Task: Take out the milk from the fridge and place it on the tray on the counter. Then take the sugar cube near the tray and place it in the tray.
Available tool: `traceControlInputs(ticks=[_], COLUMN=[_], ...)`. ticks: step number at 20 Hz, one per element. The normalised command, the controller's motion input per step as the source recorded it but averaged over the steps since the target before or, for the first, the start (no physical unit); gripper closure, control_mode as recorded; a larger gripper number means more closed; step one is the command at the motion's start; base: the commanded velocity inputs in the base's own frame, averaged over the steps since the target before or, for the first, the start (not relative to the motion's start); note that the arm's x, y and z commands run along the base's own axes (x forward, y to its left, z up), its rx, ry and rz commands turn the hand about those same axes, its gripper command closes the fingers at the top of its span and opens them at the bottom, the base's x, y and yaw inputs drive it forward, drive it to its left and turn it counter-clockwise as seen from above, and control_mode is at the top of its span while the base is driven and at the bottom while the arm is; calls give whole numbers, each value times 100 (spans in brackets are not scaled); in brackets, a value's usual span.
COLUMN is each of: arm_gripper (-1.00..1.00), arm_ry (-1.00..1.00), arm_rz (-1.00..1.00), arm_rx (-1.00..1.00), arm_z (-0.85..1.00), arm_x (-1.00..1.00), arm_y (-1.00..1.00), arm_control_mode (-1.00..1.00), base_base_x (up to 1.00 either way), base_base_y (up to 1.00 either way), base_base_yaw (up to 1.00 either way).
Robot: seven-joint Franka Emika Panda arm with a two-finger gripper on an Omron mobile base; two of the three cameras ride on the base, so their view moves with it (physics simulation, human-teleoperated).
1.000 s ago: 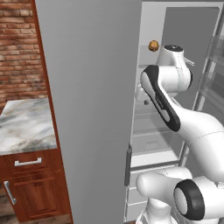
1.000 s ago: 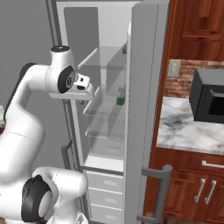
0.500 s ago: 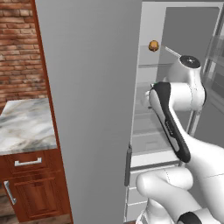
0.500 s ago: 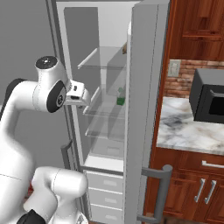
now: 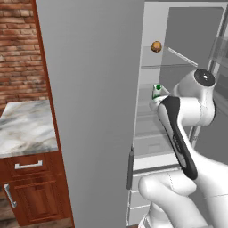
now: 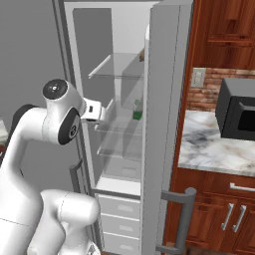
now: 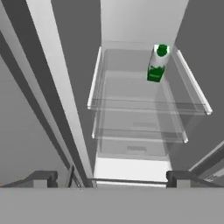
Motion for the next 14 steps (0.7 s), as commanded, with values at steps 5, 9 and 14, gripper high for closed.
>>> traceControlInputs(ticks=[5,9,14], arm_gripper=[-100,-100,-100], arm_ry=[-10,-5,-3], arm_rz=[-6,-2,-1], arm_rx=[0,0,0], arm_z=[0,2,7], arm_x=[9,17,17], arm_y=[-21,-24,-25], arm_control_mode=[-100,-100,-100], base_base_x=[0,0,0], base_base_y=[0,0,0], base_base_yaw=[0,0,0])
